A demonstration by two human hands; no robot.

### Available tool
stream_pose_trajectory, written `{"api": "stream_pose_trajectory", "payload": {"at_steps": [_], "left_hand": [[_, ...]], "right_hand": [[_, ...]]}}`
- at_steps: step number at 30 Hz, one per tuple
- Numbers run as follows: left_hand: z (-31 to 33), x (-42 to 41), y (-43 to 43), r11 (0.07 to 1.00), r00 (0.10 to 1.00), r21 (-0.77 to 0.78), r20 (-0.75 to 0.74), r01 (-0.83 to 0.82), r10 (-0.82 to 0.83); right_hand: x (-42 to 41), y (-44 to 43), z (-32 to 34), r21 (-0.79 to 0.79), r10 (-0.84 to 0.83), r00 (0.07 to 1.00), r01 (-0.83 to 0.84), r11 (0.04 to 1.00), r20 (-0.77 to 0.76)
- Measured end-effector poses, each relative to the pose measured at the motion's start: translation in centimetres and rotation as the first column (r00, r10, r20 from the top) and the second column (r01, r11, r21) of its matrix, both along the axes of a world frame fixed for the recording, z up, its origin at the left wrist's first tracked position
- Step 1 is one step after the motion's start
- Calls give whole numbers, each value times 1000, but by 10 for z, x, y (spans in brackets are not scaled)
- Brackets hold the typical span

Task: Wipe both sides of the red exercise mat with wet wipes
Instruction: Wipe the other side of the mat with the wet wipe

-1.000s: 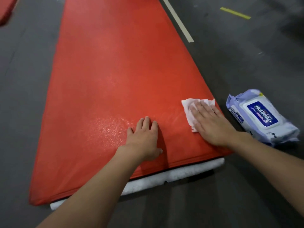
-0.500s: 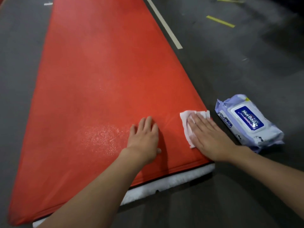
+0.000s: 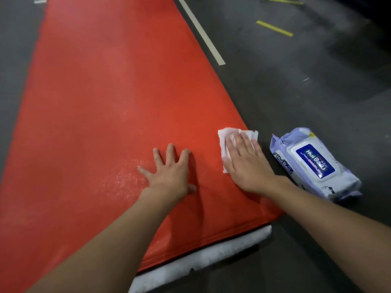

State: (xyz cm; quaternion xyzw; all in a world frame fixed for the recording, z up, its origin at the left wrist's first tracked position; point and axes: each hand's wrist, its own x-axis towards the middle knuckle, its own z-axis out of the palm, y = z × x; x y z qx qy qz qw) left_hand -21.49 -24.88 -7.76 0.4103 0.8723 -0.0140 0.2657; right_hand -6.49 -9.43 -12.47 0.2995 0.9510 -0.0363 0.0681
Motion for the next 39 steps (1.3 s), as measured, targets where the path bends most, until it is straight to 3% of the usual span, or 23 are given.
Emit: {"api": "stream_pose_trajectory", "payload": {"at_steps": [3, 8, 10, 13, 18, 21, 23, 28, 33, 34, 37, 39], "left_hand": [[-8, -7, -1, 999, 998, -1, 50, -44, 44], [-6, -4, 10, 997, 997, -65, 53, -52, 55], [-5, -4, 11, 996, 997, -75, 53, -56, 60], [-6, -4, 11, 996, 997, -74, 44, -57, 61], [-7, -5, 11, 996, 998, -79, 33, -51, 54], [-8, -6, 9, 997, 998, -56, 27, -47, 49], [-7, -6, 6, 998, 999, -44, 22, -46, 47], [-8, -7, 6, 998, 998, -36, 28, -57, 58], [-7, -7, 5, 998, 998, -29, 30, -57, 58], [-7, -8, 6, 998, 998, -29, 33, -61, 62], [-7, -8, 8, 997, 996, -31, 35, -75, 76], [-7, -8, 7, 996, 996, -25, 42, -80, 81]], "right_hand": [[18, 4, 0, -5, 70, 997, -70, 998, 21], [-32, 36, 4, -105, -180, 983, 182, 978, 24], [-19, 20, -1, -46, -59, 998, 58, 997, -15], [7, 13, 0, -26, 126, 991, -125, 992, 42], [-32, 33, 10, -78, -4, 999, 9, 997, 54], [-9, -3, 3, 18, 241, 970, -242, 970, 21], [-1, -1, 6, -16, 373, 927, -373, 928, 34], [-40, 22, 11, 8, 109, 992, -110, 994, 60], [-9, 6, 10, 16, 530, 846, -532, 847, 52], [-18, 20, 14, 29, 498, 864, -501, 865, 66], [-39, 33, 18, 37, 188, 976, -193, 980, 105], [-34, 11, 7, 51, 319, 944, -324, 945, 85]]}}
